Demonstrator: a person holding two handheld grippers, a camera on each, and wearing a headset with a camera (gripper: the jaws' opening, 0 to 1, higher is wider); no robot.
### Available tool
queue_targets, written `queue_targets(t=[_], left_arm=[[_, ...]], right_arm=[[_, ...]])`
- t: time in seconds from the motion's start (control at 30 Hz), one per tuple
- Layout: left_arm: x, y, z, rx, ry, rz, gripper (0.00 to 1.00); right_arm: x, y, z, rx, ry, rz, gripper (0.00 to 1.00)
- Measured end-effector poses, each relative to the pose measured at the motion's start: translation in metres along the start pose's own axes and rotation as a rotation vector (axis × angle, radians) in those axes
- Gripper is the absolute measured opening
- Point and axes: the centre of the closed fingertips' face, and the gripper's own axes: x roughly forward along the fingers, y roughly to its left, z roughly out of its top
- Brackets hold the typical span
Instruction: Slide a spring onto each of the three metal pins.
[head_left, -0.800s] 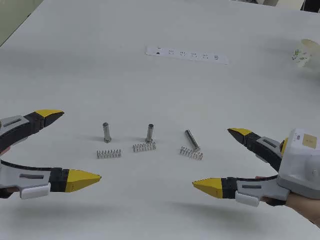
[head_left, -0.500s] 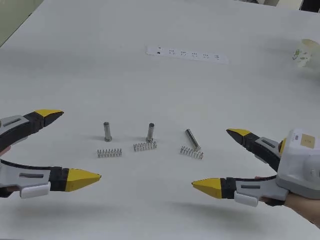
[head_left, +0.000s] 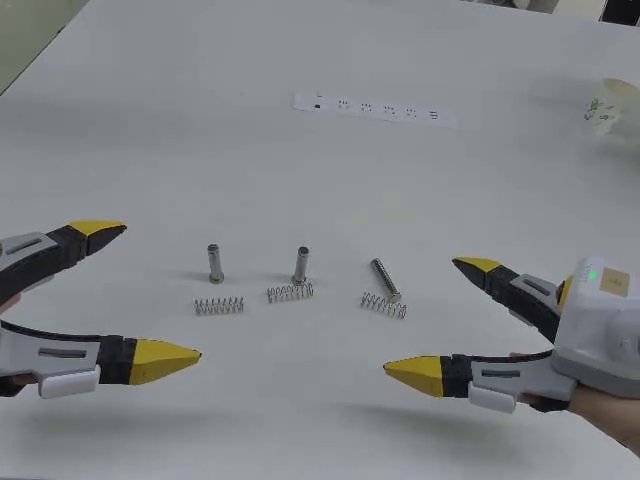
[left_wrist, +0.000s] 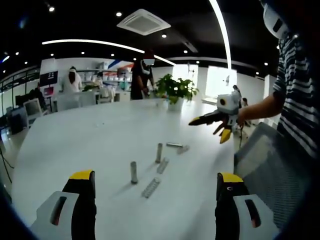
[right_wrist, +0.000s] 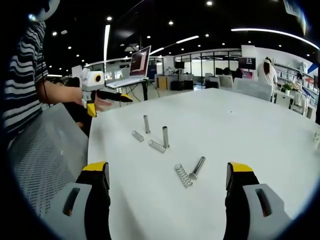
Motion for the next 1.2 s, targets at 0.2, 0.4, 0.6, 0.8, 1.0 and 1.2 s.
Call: queue_targets(t=[0.2, 0.4, 0.6, 0.8, 1.0, 1.2], left_arm=[[-0.0004, -0.0006, -0.0005, 0.0, 0.001, -0.005, 0.98], [-0.0007, -0.0001, -0.0028, -0.001, 0.008, -0.009, 0.98], [-0.0016, 0.0023, -0.0019, -0.005, 0.005, -0.006, 0.98], [-0.001, 0.0025, -0.0018, -0.006, 0.005, -0.006, 0.98], [-0.0002, 0.0014, -0.0026, -0.007, 0.007, -0.009, 0.98], [-0.0011, 0.0012, -0.0028, -0.009, 0.008, -0.007, 0.98]], right_arm=[[0.0003, 0.0009, -0.0014, -0.003, 0.005, 0.004, 0.97], [0.0005, 0.0011, -0.0017, -0.004, 0.004, 0.007, 0.98], [-0.001, -0.0018, -0.002, 0.001, 0.003, 0.0, 0.97], [-0.0018, -0.0016, -0.002, 0.004, 0.004, -0.001, 0.97], [-0.0016, 0.0007, -0.0033, 0.007, 0.007, 0.003, 0.96], [-0.0019, 0.0002, -0.0032, 0.009, 0.009, 0.002, 0.96]])
